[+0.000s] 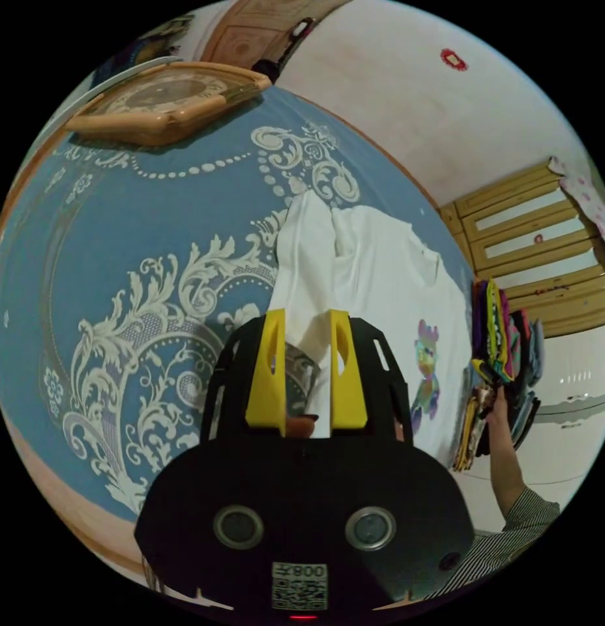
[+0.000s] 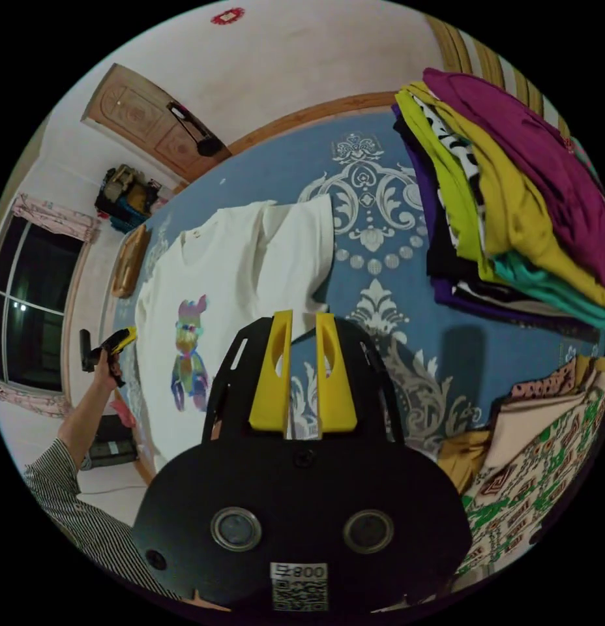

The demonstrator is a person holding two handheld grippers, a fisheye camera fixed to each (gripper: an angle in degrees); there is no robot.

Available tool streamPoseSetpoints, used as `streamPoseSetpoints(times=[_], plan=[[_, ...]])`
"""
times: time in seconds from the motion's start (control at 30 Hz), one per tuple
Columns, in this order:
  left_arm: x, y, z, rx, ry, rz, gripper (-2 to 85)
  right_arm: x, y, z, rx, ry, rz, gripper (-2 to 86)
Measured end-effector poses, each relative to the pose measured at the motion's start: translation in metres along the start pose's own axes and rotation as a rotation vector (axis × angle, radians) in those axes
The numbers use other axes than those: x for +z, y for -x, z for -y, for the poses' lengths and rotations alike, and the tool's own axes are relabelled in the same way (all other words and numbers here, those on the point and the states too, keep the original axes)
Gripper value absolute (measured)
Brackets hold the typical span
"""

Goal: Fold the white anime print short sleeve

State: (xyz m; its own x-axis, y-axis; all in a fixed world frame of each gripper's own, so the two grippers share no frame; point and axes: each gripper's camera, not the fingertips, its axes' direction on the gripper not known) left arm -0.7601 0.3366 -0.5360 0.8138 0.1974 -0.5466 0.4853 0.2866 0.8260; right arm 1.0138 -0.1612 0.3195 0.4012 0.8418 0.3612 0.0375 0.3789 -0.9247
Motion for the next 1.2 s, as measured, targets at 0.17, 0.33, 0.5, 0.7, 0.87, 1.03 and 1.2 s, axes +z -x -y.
streamPoseSetpoints(times=[0.17, 0.33, 0.5, 0.7, 0.87, 1.03, 1.2], plan=[[0.021, 0.003, 0.023, 0.023, 0.001, 0.081, 3.1, 0.036, 0.011, 0.030, 0.024, 0.054, -0.085, 5.0], [0.007, 0.008, 0.036, 0.058, -0.084, 0.061, 1.7, 0.028, 0.027, 0.043, -0.017, -0.008, -0.105, 2.0], [0.005, 0.021, 0.034, 0.077, -0.136, 0.096, 1.6, 0.009, 0.054, 0.040, -0.107, -0.083, -0.224, 0.8], [0.022, 0.060, 0.045, -0.049, -0.109, 0.075, 1.9, 0.033, 0.039, 0.051, 0.041, -0.003, -0.198, 0.1], [0.011, 0.064, 0.067, 0.034, -0.154, 0.113, 4.3, 0.017, 0.047, 0.072, 0.060, -0.103, -0.259, 0.4], [0.018, 0.062, 0.108, 0.088, -0.167, 0.089, 7.7, 0.030, 0.071, 0.121, -0.030, -0.118, -0.305, 2.8], [0.041, 0.079, 0.156, 0.021, -0.124, 0.175, 8.1, 0.054, 0.076, 0.171, -0.024, -0.057, -0.362, 5.6]])
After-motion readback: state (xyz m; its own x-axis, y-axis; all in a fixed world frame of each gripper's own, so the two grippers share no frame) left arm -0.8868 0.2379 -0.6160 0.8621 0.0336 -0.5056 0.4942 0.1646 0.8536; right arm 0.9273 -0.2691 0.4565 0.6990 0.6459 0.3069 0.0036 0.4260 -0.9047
